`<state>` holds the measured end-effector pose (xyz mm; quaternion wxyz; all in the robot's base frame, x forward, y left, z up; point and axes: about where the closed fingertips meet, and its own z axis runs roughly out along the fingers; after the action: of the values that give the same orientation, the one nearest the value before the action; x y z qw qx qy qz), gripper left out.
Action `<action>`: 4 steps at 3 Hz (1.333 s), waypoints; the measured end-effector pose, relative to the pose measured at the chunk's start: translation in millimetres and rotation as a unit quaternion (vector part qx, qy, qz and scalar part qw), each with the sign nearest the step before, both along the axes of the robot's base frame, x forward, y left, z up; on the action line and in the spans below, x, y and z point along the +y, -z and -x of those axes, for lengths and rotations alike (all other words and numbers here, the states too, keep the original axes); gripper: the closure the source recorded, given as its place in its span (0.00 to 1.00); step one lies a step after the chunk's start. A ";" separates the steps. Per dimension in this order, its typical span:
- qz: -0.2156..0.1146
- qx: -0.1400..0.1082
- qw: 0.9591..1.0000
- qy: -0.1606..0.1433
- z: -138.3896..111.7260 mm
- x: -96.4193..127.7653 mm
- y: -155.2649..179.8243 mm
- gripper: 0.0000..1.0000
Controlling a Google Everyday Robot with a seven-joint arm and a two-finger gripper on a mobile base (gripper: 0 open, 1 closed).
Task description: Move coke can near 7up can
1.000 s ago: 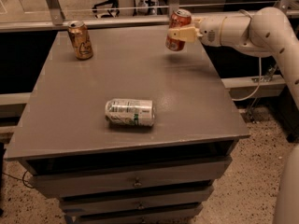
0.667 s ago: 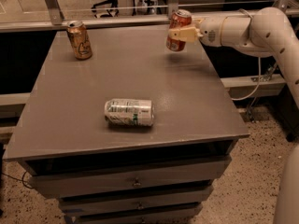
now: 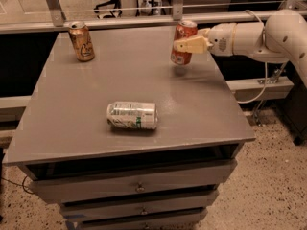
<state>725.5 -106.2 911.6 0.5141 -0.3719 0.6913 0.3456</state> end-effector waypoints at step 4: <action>-0.023 0.093 0.990 -0.103 176.0 8.2 30.8 0.83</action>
Offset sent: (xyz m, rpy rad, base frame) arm -0.1917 0.0086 -0.0325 0.0393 0.2286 0.1576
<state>549.5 -97.9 880.8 0.4178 -0.3955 0.6861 0.4453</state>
